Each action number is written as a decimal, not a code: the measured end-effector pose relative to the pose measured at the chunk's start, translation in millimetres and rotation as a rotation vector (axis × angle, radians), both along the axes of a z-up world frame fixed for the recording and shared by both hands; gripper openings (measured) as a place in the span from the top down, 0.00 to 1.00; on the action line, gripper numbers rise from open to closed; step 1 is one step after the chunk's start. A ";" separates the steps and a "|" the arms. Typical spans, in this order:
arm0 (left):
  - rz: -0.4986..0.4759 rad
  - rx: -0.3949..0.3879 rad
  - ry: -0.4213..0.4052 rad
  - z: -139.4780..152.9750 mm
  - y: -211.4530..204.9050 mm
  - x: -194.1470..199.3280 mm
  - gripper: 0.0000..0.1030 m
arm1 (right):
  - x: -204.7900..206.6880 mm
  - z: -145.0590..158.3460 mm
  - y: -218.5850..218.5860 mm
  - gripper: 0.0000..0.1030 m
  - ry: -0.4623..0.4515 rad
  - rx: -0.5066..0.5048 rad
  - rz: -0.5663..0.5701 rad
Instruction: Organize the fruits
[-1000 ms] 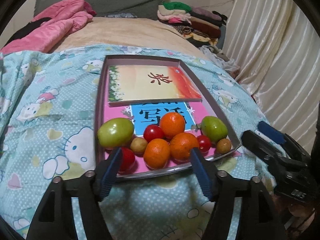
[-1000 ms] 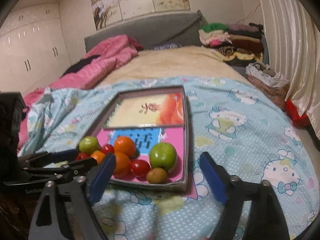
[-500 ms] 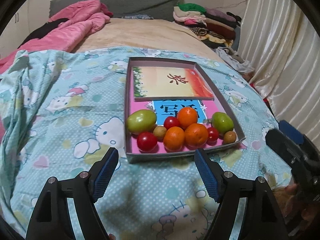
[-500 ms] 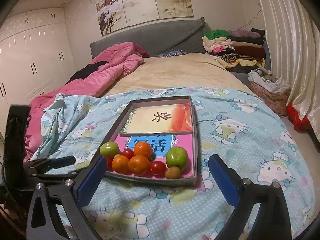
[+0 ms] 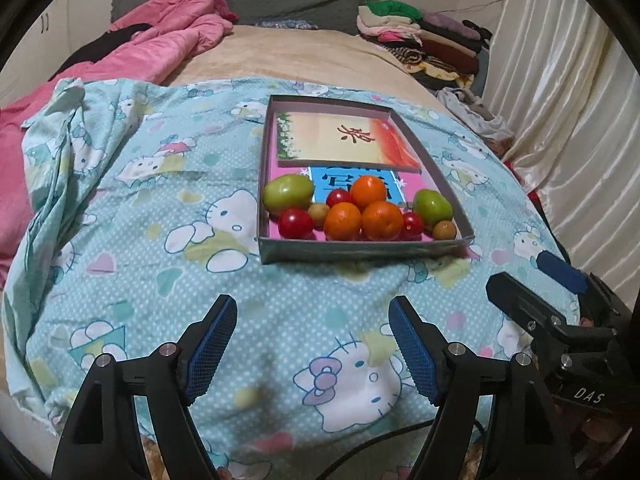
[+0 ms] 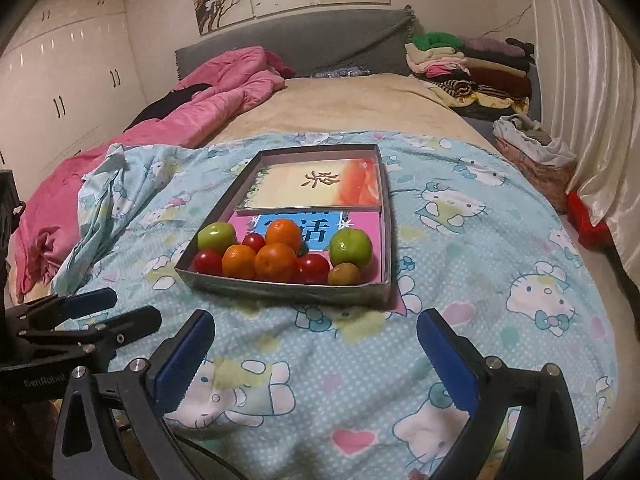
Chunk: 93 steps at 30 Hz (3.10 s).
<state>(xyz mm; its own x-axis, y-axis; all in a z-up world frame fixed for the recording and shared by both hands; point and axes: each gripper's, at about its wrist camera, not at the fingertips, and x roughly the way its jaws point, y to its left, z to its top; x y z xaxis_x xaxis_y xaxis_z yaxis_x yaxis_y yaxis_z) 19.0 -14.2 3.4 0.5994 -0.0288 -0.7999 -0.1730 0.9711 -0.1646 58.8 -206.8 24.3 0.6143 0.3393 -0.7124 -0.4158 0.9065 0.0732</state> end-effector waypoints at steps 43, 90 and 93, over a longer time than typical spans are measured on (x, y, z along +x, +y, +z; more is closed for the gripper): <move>0.013 -0.013 0.038 -12.2 2.6 3.6 0.23 | -5.8 -11.8 8.2 0.01 0.045 -0.029 0.001; 0.000 -0.027 0.028 -10.1 -2.1 3.4 0.23 | -4.0 -12.4 5.4 0.01 0.049 -0.024 -0.008; 0.007 -0.015 0.012 -7.0 -1.4 2.8 0.23 | -2.0 -13.4 1.7 0.01 0.055 -0.018 -0.014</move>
